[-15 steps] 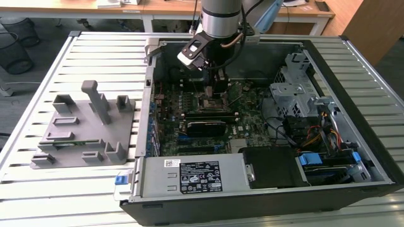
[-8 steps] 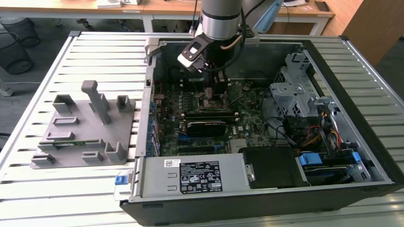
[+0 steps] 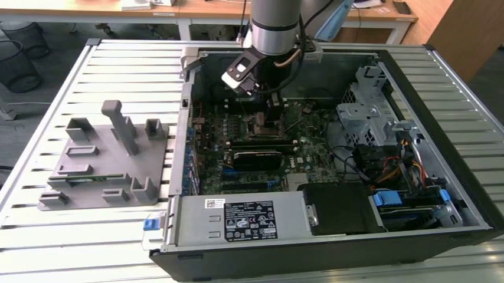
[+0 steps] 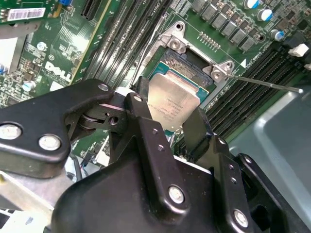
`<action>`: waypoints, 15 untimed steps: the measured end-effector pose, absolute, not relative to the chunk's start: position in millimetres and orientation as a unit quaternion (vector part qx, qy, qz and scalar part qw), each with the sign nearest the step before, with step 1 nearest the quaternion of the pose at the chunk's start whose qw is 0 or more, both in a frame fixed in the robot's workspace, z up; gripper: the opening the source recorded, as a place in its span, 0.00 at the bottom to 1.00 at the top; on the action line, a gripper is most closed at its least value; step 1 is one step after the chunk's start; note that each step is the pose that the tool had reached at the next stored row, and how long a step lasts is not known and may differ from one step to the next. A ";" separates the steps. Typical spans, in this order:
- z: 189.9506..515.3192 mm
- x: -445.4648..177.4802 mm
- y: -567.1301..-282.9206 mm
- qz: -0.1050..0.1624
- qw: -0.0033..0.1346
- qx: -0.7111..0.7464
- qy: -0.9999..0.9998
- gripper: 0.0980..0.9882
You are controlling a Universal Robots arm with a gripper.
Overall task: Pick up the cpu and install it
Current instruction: 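Place the cpu into insertion slot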
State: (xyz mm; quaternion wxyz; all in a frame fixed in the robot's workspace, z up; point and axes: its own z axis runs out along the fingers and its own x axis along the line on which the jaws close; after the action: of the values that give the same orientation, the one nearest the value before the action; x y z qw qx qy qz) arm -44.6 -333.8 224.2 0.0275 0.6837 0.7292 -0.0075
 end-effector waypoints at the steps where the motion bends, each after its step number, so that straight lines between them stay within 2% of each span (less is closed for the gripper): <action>1: 222.9 -44.6 -333.7 -0.007 0.027 0.684 0.729 0.48; 15: 211.1 -44.9 -332.3 -0.004 0.024 0.685 0.728 0.48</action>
State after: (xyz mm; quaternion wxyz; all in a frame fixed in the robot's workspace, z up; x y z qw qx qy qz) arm -44.9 -332.3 211.1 0.0244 0.6848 0.7283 -0.0039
